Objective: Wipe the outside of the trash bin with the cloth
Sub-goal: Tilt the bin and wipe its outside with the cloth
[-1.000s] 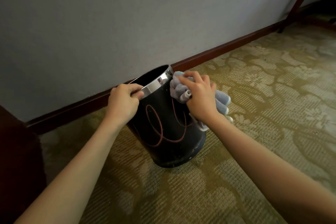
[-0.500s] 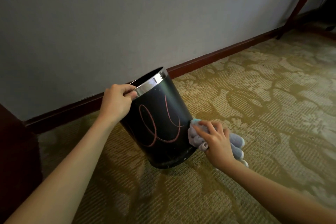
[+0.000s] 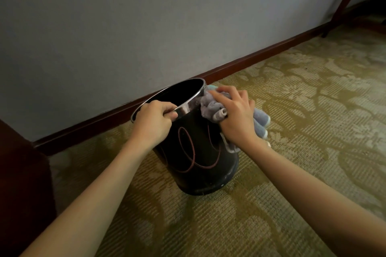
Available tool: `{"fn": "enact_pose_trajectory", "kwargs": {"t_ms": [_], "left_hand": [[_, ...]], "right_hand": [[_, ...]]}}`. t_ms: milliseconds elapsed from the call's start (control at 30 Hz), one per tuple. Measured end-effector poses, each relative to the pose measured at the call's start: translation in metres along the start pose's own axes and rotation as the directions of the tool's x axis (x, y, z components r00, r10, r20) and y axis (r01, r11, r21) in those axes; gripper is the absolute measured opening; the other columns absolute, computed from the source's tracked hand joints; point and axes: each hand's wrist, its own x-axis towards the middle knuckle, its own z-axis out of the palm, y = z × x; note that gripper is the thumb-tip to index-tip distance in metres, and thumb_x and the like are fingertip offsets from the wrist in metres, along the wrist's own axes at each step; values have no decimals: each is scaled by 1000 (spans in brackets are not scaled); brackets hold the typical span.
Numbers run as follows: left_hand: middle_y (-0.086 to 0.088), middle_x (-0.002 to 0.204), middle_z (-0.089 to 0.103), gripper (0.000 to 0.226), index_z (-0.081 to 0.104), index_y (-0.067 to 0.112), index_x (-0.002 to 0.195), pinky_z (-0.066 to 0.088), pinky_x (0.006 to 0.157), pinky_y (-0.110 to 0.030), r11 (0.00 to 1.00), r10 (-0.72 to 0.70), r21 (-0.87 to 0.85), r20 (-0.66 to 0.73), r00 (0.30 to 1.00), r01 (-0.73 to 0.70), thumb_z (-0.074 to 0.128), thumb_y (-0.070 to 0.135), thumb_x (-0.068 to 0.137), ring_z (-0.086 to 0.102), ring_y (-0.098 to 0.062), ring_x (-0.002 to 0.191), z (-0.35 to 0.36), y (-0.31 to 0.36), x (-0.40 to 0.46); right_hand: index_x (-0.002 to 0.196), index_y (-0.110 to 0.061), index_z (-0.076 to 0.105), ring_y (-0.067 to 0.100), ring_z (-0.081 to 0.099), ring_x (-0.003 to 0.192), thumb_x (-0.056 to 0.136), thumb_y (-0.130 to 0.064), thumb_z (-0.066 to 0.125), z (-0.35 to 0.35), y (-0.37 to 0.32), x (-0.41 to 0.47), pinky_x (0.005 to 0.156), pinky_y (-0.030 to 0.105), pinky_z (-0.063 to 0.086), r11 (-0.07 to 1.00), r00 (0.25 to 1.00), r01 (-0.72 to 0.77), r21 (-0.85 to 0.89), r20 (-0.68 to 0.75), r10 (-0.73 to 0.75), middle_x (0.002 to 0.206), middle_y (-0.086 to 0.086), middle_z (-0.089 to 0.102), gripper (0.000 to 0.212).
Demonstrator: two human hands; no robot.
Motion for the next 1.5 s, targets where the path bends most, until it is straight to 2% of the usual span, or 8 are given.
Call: {"fn": "enact_pose_trajectory", "kwargs": {"t_ms": [200,333,600,800,1000,1167,1333,1500], "left_hand": [[6,81,69,15,72,29,91,50,85,-43,999,-41,-2,-19,999,41,61,19,89,62,-21,91,-8,-10,11],[3,83,71,14,73,21,95,47,81,-30,996,-84,-33,-94,992,82,61,16,88,65,-19,90,-13,-23,20],[1,83,72,14,74,19,93,46,78,-27,989,-130,-88,-126,984,119,60,16,89,65,-16,85,-20,-35,22],[7,79,68,14,73,19,95,43,75,-27,992,-119,-61,-129,984,112,61,15,88,65,-18,88,-20,-34,14],[5,90,71,17,72,24,100,51,88,-46,997,-71,-29,-55,996,69,58,21,90,64,-20,95,-15,-26,6],[4,86,70,14,71,28,93,51,83,-46,999,-30,18,-62,998,31,57,23,90,63,-22,91,-6,-12,10],[1,78,67,13,68,27,84,52,77,-47,999,-29,25,-72,997,30,58,24,90,62,-26,83,-6,-11,20],[-2,86,70,15,71,26,95,52,81,-48,998,-65,-17,-99,993,64,57,24,90,63,-28,89,-7,-17,28]], "right_hand": [[127,-26,58,34,44,111,72,1,61,12,8,-25,83,45,32,992,996,75,-104,45,-71,131,3,52,62],[126,-25,60,37,52,108,69,-11,74,19,28,-59,79,49,41,954,976,190,-231,153,-157,125,7,58,61],[127,-26,60,34,56,107,67,-14,80,18,50,-86,77,47,45,931,946,211,-298,301,-118,124,3,60,65],[130,-26,57,35,49,109,74,-2,68,19,42,-73,80,47,38,964,960,125,-236,275,-57,129,6,55,62],[131,-31,53,31,39,113,78,-9,50,16,6,-21,87,46,33,992,986,76,-103,153,-60,134,3,48,57],[126,-29,57,31,41,110,76,-6,56,19,-12,10,84,43,30,991,997,79,-112,6,-79,131,2,50,54],[129,-25,57,38,45,110,69,0,64,26,1,-10,82,47,34,982,994,107,-153,2,-108,132,7,52,65],[130,-24,56,39,47,112,78,-12,58,31,28,-51,85,52,37,975,987,149,-167,87,-136,131,11,53,53]]}}
